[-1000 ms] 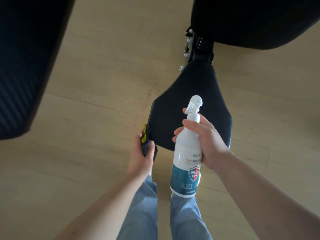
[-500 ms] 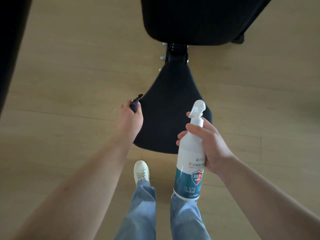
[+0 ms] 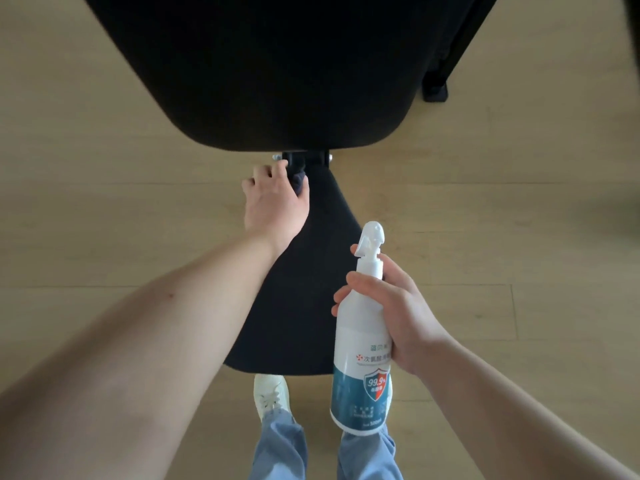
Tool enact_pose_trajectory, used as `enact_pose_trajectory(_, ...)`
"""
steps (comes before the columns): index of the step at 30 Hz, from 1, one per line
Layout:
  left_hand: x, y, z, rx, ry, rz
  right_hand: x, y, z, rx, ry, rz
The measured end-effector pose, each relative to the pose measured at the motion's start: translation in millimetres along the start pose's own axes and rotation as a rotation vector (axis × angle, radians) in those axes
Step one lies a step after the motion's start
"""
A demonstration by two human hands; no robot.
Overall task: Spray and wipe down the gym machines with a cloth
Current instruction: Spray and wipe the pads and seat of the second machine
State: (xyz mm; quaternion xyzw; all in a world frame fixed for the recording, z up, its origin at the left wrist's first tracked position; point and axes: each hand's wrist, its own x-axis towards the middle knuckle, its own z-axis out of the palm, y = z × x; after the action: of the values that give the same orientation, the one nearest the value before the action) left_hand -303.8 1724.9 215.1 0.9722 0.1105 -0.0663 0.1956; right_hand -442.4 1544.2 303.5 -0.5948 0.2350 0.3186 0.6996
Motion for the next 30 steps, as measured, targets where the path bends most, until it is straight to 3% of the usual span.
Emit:
enact_pose_trajectory(4,12.8,15.1,18.5,0.129,0.092,0.277,12.8,-5.0,-8.2,0.095,0.020,-0.008)
enact_pose_trajectory(10,11.6,27.0,18.1,0.144,0.010,0.715,13.3,-5.6,-20.2,0.154,0.035,-0.002)
enact_pose_trajectory(14,-16.1,25.0,10.4,0.020,-0.192,1.133,7.2,-5.0,-32.3,0.178,0.060,-0.034)
enact_pose_trajectory(17,-41.3,7.8,2.4,0.051,-0.380,1.277,0.5,-1.6,-42.3,0.204,0.085,-0.041)
enact_pose_trajectory(19,-45.7,-3.8,-1.3,0.137,-0.373,1.232,-4.3,0.8,-46.1,0.213,0.109,-0.031)
enact_pose_trajectory(23,-39.3,5.9,1.8,0.230,-0.246,0.599,-11.7,2.7,-51.7,0.193,0.090,-0.048)
enact_pose_trajectory(24,-37.7,13.4,5.8,0.212,-0.218,0.510,-12.9,3.3,-53.2,0.184,0.091,-0.053)
enact_pose_trajectory(30,-22.8,37.1,25.0,0.132,-0.075,0.392,-18.8,13.4,-56.4,0.134,0.096,-0.069)
